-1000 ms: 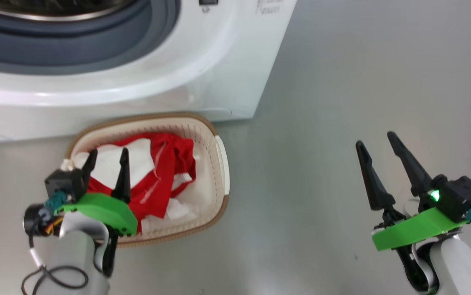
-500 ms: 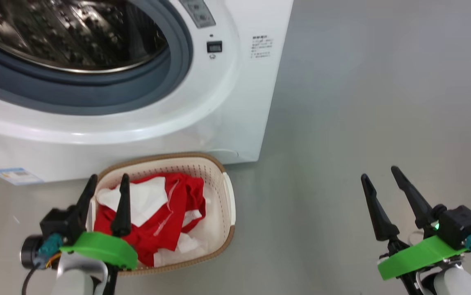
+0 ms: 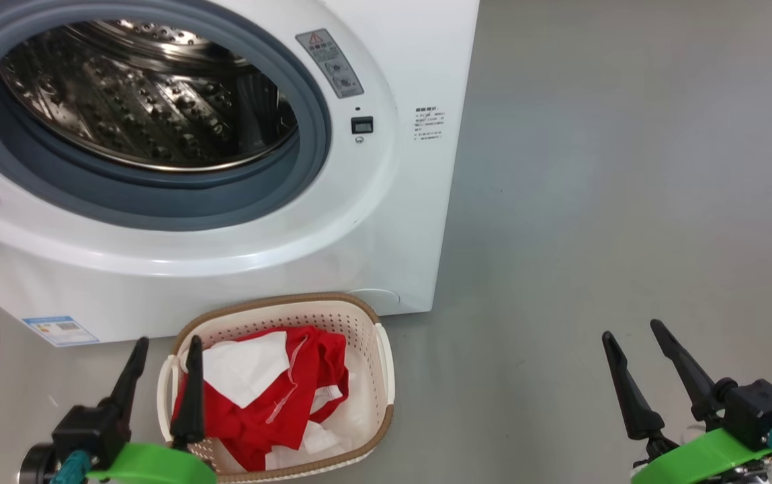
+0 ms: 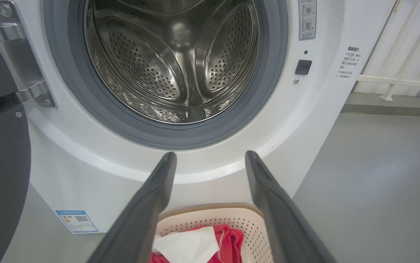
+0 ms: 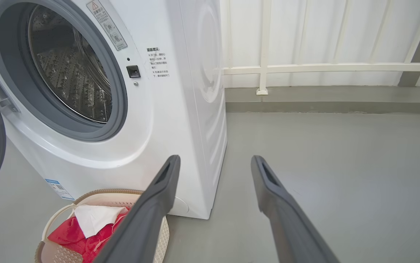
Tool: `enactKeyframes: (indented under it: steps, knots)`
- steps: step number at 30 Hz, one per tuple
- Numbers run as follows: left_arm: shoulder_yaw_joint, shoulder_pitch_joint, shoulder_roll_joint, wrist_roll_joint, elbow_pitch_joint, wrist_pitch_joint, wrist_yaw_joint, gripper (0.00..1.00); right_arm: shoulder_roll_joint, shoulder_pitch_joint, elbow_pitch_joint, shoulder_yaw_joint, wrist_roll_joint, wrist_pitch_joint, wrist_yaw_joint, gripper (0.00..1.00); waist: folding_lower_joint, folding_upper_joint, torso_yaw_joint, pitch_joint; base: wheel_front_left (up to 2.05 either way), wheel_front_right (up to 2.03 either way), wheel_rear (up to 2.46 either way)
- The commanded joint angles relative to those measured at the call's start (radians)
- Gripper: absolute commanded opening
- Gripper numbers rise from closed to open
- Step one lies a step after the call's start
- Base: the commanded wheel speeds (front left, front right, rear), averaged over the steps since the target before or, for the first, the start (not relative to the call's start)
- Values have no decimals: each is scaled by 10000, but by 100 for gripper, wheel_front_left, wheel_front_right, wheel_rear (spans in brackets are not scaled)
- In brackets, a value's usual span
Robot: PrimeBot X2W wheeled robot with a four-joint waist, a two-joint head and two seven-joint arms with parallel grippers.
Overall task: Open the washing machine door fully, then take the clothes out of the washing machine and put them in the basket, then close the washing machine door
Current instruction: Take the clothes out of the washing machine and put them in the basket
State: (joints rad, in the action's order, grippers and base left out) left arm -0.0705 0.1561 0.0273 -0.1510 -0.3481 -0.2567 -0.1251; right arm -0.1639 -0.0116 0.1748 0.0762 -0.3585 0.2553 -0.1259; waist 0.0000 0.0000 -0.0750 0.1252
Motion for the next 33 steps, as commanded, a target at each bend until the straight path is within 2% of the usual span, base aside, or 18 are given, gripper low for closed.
enactKeyframes:
  steps: [1,16,33]
  knots:
    - [-403,-112,229,-15,386,-51,-54,100,-225,-64,-259,134,78,65,-48,100,0,0,38,-138,0,0,0]
    - [-650,-1949,229,-230,1794,-51,35,100,-182,-808,-361,-135,151,65,-48,100,0,0,41,-852,0,0,0]
    - [-605,-2303,229,-364,2142,-51,179,100,-194,-970,-446,-200,164,65,-48,100,0,0,1,-935,0,0,0]
